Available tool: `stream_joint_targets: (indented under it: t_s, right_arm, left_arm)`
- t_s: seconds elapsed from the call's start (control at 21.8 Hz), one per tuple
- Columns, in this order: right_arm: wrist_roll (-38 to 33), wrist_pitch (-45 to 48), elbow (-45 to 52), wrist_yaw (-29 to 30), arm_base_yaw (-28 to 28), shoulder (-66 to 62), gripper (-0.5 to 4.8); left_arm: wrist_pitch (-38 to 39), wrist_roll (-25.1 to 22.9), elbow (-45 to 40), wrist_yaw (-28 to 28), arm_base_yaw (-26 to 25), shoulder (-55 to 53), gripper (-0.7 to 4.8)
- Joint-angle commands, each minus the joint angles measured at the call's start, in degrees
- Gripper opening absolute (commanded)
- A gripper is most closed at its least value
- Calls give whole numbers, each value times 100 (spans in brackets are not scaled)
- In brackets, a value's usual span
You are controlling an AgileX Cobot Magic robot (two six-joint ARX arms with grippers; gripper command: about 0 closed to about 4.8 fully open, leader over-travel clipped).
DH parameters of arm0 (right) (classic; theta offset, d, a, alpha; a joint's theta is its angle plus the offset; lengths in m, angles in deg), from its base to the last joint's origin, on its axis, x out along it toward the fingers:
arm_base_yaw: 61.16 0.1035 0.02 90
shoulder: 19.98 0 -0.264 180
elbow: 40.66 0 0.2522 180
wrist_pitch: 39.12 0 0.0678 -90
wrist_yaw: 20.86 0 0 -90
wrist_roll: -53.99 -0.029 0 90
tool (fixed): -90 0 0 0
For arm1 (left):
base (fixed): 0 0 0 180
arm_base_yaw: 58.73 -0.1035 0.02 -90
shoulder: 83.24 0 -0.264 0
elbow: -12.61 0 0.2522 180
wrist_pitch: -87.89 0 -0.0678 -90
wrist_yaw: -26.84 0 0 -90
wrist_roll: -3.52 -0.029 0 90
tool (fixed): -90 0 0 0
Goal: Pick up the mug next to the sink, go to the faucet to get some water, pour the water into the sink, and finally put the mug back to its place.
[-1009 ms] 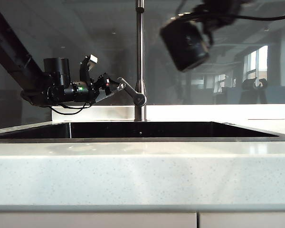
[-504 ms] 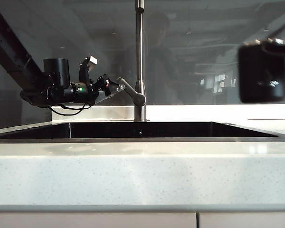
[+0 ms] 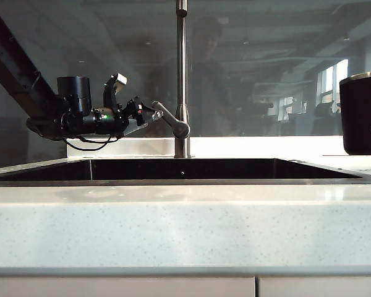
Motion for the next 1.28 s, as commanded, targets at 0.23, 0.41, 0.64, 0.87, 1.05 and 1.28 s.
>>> stream_joint_targets:
  t_s: [0.23,0.41,0.64,0.87,1.05,1.28]
  right_arm:
    - [254,-28,-11,420,-72,-24,-1]
    - [251,-2,0,417,-72,-236,-1]
    - [319,15,0,415,-105,-299,-1]
    - [387,15,0,420,-286,-299,-1]
    - [376,13,0,590,-363,-299,-1]
    - [376,7,0,870,-365,-299,-1]
  left_arm:
    - [-2,15,22,-9,-4,31,421]
    - [0,13,22,-9,-4,31,421]
    - [0,13,20,-7,-4,31,421]
    - [2,13,20,-7,-4,31,421]
    - [2,13,20,-9,-4,31,421]
    - [2,15,20,-9,-4,31,421]
